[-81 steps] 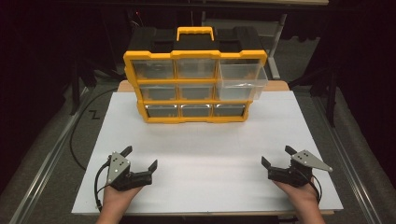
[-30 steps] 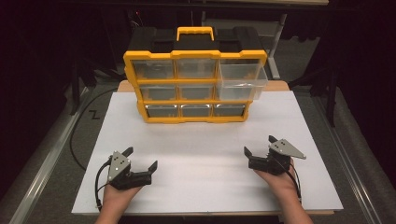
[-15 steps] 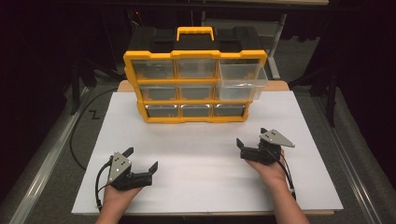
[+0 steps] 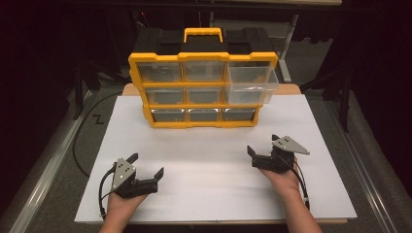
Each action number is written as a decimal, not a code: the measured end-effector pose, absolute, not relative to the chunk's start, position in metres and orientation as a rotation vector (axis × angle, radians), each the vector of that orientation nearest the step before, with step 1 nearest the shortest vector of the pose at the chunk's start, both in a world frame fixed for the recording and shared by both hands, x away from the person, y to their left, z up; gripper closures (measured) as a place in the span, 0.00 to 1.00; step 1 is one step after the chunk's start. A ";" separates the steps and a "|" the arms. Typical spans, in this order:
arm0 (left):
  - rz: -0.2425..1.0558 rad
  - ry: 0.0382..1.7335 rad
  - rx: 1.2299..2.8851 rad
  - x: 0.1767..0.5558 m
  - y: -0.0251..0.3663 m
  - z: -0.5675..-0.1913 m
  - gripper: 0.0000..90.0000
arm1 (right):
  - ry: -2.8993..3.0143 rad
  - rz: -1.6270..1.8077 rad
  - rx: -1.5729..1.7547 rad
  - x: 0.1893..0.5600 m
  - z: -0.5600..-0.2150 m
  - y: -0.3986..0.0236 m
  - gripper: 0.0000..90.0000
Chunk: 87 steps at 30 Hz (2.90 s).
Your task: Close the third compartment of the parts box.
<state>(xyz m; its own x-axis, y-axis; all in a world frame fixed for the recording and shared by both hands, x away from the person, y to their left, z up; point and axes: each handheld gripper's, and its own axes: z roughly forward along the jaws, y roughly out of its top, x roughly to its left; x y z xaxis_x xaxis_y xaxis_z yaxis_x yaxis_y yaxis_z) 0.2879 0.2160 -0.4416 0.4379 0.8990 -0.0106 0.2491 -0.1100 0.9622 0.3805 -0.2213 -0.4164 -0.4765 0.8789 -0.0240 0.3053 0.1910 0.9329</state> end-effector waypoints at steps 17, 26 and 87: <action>0.749 1.032 1.607 0.288 0.218 -0.441 0.00 | 1.908 1.252 1.116 0.375 -0.425 -0.228 0.41; 0.746 1.037 1.605 0.288 0.219 -0.441 0.00 | 1.941 1.251 1.102 0.372 -0.428 -0.229 0.59; 0.736 0.987 1.634 0.287 0.216 -0.440 0.00 | 1.803 1.402 0.938 0.362 -0.354 -0.178 1.00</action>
<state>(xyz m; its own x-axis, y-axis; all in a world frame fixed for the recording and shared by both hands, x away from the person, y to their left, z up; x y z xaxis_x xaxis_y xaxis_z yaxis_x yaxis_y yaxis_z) 0.2875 0.2161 -0.4396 0.4720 0.8815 -0.0099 0.2418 -0.1186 0.9631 0.3616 -0.1781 -0.3540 -0.5251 0.8481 -0.0699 0.1410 0.1677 0.9757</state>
